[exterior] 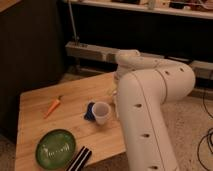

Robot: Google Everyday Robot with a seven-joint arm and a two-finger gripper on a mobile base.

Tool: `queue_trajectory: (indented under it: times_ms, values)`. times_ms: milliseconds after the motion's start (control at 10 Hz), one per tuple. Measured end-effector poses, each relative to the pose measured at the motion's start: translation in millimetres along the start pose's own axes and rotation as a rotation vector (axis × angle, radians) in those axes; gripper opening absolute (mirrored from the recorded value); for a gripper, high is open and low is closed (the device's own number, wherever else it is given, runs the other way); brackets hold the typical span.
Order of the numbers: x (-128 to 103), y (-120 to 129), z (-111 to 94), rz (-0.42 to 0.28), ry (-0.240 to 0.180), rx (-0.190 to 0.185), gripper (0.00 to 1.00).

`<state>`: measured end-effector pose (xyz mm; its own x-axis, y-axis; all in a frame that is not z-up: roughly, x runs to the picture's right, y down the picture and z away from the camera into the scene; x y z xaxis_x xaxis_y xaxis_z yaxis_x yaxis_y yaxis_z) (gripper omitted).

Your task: Stand the bottle upright

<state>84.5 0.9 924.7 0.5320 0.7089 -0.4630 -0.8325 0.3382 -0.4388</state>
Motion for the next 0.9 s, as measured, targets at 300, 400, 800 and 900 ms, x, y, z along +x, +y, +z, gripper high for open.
queue_trajectory:
  times_ms: [300, 400, 800, 900]
  values:
    - [4.0, 5.6, -7.4, -0.012, -0.050, -0.018, 0.80]
    - [7.0, 7.3, -10.9, -0.017, -0.074, -0.035, 0.80]
    - [27.6, 3.9, -20.8, -0.026, -0.231, -0.236, 0.80]
    - [30.4, 3.7, -20.6, -0.029, -0.250, -0.271, 0.80]
